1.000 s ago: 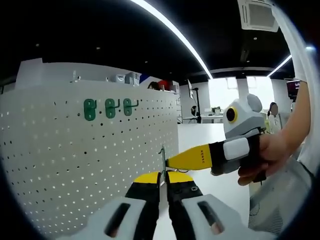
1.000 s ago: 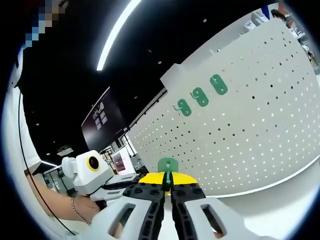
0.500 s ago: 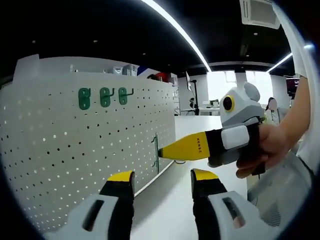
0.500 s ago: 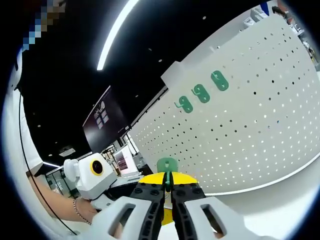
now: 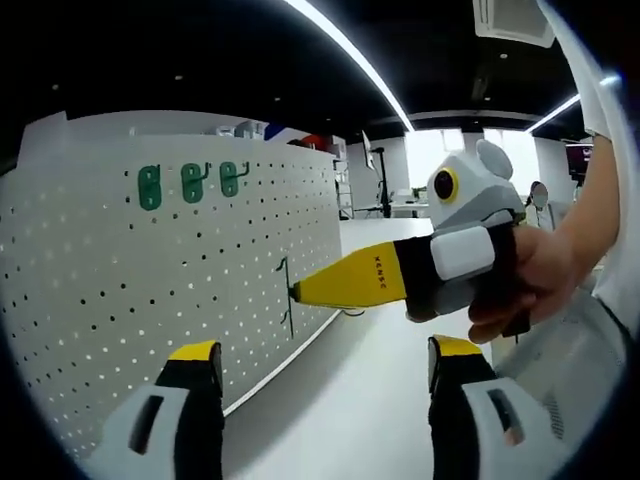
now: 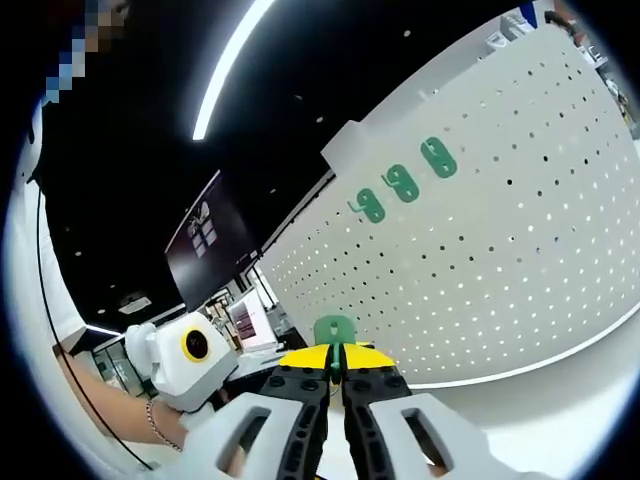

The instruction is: Insert the hook assembly into the mounting plate slot until the hook locks in place.

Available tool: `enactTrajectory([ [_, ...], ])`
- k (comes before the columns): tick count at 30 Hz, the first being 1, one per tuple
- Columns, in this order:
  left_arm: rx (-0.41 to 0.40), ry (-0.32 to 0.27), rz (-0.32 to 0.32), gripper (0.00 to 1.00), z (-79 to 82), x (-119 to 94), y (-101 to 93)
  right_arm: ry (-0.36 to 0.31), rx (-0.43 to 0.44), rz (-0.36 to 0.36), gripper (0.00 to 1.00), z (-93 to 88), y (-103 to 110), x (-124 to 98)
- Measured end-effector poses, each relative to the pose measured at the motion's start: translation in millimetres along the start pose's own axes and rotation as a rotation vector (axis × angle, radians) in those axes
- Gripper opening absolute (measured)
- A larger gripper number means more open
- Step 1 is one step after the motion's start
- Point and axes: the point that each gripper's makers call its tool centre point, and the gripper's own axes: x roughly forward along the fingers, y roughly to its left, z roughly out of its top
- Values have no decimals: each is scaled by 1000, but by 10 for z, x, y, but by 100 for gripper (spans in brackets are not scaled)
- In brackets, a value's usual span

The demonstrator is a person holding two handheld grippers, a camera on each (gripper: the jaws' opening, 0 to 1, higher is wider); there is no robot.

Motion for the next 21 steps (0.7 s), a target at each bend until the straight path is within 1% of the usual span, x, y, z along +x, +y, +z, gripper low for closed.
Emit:
enactTrajectory([
  [3,-3,3,3,86,-9,-7,12,3,-8,-3,1,3,-1,3],
  [5,-4,5,4,85,-14,-12,19,10,-44,-9,1,10,8,6],
  [7,-5,4,6,85,-12,-15,24,10,-94,-29,1,41,-6,7],
  [9,-8,4,6,85,-16,-16,27,20,-166,-54,1,67,-23,3],
  [10,-10,7,6,85,-22,-15,27,28,-219,-71,1,83,-25,4],
  [12,-11,8,4,84,-23,-14,21,54,-292,-115,1,87,-78,3],
  [13,-10,11,3,84,-28,-14,18,85,-340,-146,1,70,-118,-2],
  [14,-11,11,2,84,-30,-13,15,92,-363,-157,1,72,-132,-2],
  [15,-13,12,1,84,-33,-12,12,83,-344,-140,1,74,-95,17],
  [18,-13,12,-1,84,-33,-12,5,94,-340,-147,1,61,-126,11],
  [21,-14,13,0,84,-32,-14,5,92,-335,-148,1,64,-130,8],
])
